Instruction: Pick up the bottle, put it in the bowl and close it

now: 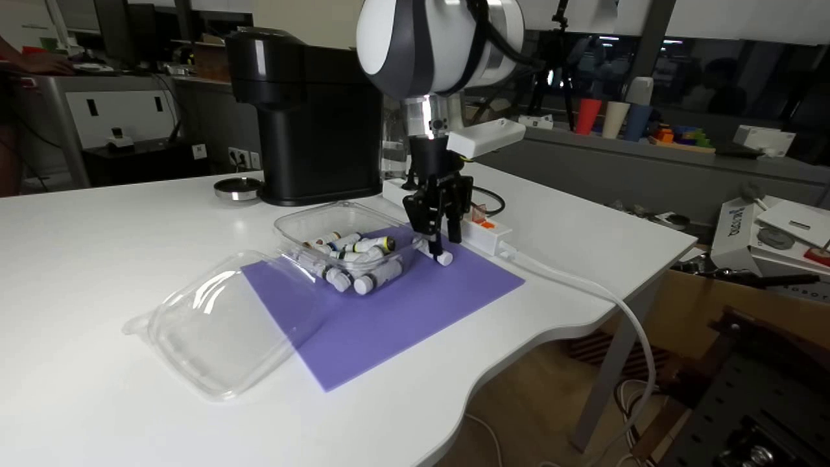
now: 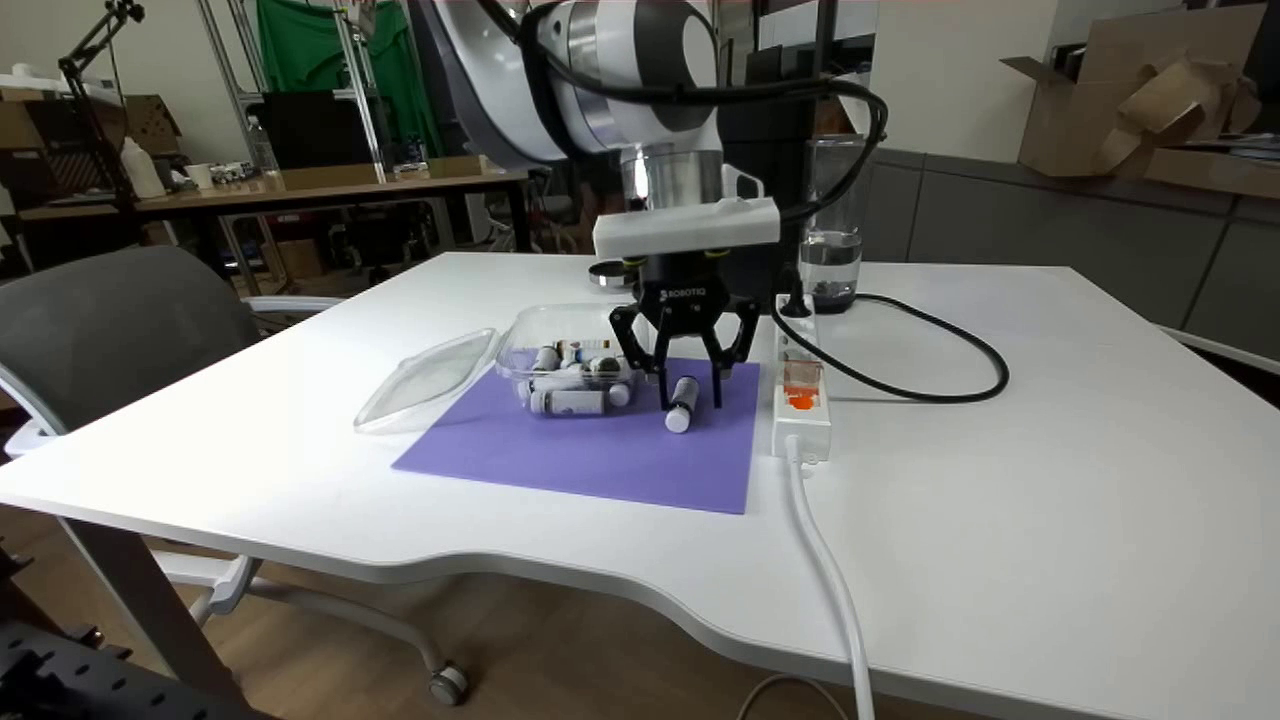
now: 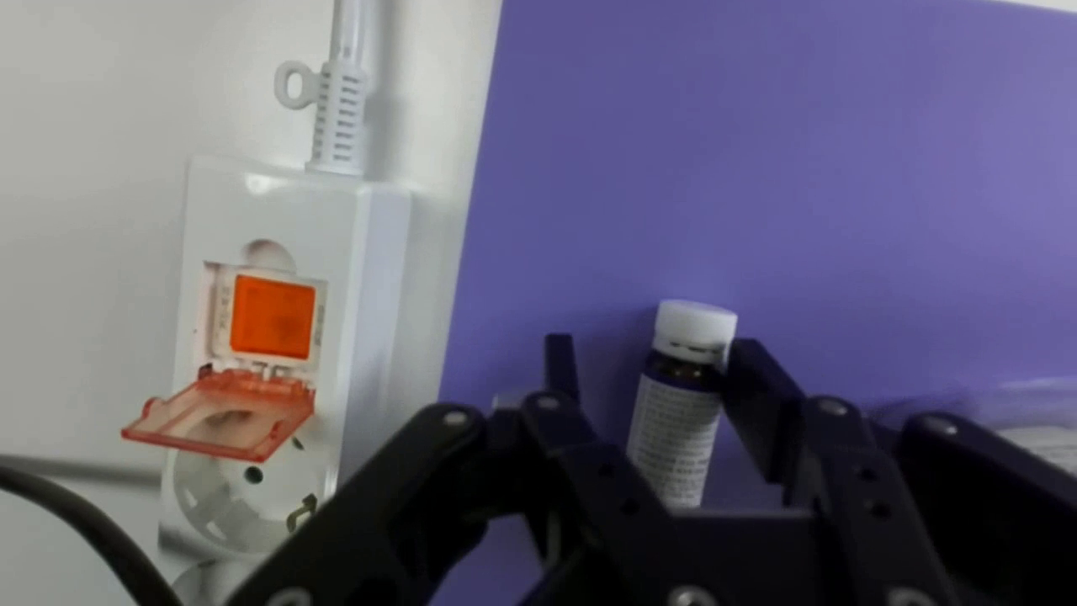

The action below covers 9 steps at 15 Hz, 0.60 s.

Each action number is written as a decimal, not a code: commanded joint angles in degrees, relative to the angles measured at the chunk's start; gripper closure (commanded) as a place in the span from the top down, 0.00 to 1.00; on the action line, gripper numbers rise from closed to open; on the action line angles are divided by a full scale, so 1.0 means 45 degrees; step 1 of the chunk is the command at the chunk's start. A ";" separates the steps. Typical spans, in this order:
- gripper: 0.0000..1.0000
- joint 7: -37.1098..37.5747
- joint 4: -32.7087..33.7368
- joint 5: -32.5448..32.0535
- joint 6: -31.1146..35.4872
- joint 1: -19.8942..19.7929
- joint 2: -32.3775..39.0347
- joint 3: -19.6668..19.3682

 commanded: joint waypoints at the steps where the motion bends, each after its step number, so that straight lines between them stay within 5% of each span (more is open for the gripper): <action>1: 0.19 0.0030 0.0326 0.0135 -0.0168 -0.0152 0.0245 0.0179; 4: 0.02 0.0013 0.0315 0.0254 -0.0350 -0.0157 0.0267 0.0282; 7: 0.04 -0.0028 0.0289 0.0252 -0.0393 -0.0179 0.0178 0.0265; 8: 0.44 -0.0081 0.0268 0.0265 -0.0397 -0.0206 0.0127 0.0283; 9: 0.45 -0.0054 0.0246 0.0238 -0.0345 -0.0194 0.0098 0.0253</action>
